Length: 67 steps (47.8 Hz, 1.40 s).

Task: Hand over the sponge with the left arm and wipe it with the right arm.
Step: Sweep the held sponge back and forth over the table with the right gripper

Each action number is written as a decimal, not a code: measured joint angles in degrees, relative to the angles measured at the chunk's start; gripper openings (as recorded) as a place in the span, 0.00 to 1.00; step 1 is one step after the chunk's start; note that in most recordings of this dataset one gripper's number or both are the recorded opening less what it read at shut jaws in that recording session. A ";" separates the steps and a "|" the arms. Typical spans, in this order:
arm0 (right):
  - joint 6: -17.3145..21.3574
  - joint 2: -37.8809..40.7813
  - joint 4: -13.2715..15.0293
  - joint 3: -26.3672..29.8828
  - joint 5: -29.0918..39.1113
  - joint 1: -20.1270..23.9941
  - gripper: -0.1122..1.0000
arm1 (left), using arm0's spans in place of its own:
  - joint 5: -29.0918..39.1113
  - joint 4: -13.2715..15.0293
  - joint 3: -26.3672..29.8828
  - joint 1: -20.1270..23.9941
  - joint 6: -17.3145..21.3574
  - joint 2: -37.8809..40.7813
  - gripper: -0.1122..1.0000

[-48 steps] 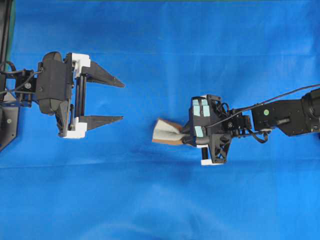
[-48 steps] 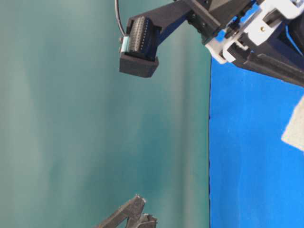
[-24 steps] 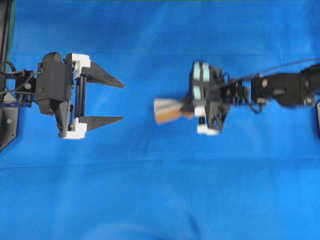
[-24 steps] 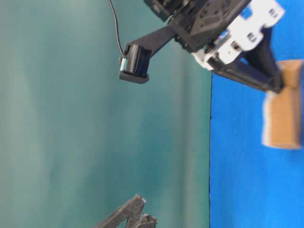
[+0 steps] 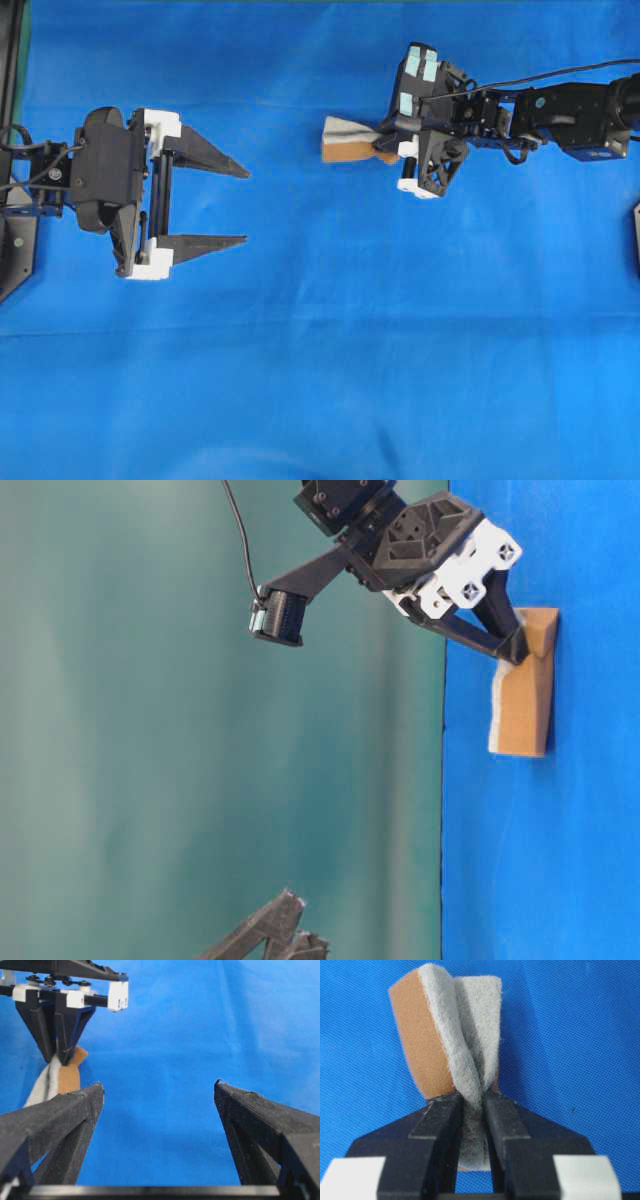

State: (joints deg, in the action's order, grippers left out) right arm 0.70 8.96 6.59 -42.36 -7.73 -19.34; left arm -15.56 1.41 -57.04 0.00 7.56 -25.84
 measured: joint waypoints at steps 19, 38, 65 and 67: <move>3.34 0.00 -2.37 0.09 0.44 16.08 0.29 | 0.00 0.00 0.00 0.00 0.00 -0.09 0.90; 9.40 0.00 -2.64 1.67 3.69 28.48 0.29 | 0.00 0.00 -0.09 0.00 0.00 -0.09 0.90; 8.44 -0.79 4.39 1.58 5.63 12.04 0.29 | 0.00 0.09 -0.18 0.00 -0.09 -0.09 0.90; 8.35 -0.88 5.10 1.49 5.63 10.37 0.29 | 0.00 0.00 -0.09 0.00 -0.09 -0.09 0.90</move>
State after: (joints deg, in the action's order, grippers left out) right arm 9.05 8.09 11.69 -40.87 -2.11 -8.96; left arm -15.56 1.41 -57.13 0.00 7.47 -25.93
